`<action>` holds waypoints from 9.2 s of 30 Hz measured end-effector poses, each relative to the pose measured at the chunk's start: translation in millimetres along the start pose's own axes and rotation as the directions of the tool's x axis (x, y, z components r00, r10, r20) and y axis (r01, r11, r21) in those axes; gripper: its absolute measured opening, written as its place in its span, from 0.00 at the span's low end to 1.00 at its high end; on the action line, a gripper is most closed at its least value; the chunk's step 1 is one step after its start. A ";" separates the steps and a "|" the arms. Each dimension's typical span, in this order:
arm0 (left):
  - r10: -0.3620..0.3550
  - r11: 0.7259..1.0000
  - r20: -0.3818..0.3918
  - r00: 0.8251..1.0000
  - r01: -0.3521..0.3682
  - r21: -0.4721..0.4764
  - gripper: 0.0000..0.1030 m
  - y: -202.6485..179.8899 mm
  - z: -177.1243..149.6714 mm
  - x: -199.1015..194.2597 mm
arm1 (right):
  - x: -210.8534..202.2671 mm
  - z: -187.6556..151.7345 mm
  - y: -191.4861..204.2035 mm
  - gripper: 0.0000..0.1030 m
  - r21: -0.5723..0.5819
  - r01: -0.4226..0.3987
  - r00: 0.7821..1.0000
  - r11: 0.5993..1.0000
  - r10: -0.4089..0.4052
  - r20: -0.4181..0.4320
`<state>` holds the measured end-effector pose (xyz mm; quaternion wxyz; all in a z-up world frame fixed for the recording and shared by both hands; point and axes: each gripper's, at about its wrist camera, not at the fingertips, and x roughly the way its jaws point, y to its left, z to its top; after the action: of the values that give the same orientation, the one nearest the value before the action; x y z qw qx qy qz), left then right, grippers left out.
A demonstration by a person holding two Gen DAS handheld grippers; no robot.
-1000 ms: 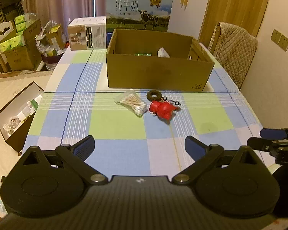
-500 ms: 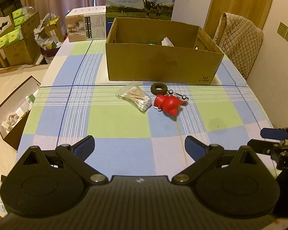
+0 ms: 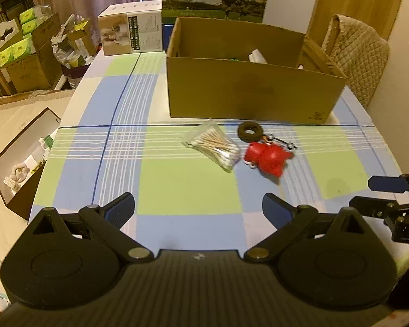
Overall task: Organize objects
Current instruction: 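Lower right tool onto red toy and close on it, then grasp cotton swab bag with left tool while right tool holds red toy, then carry swab bag with left tool while right tool carries red toy to box, then open left tool to drop swab bag while right tool releases red toy in box, then withdraw both tools from the box toward the brown ring and toy car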
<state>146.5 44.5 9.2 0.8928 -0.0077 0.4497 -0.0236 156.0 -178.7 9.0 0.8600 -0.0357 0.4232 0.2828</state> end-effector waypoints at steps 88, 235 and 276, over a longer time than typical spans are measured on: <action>-0.072 0.993 -0.123 0.990 0.082 0.084 0.23 -17.9 -0.2 117.4 | 50.5 -55.8 -41.4 0.42 0.092 0.177 0.984 0.980 -0.173 -0.045; -0.101 0.995 0.109 0.989 0.099 0.029 0.59 -2.7 130.9 40.6 | 13.2 107.1 -62.7 0.54 0.102 0.084 0.976 0.991 -0.103 0.194; -0.085 0.996 0.096 0.992 0.083 0.020 0.96 0.4 41.7 111.9 | 110.7 4.1 -34.4 0.54 -0.302 0.066 0.989 0.951 -0.023 0.144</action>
<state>246.5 39.1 -55.8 0.9118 -0.0208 0.4049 -0.0644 230.0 -155.8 -77.3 0.8777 -0.1582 0.3124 0.3271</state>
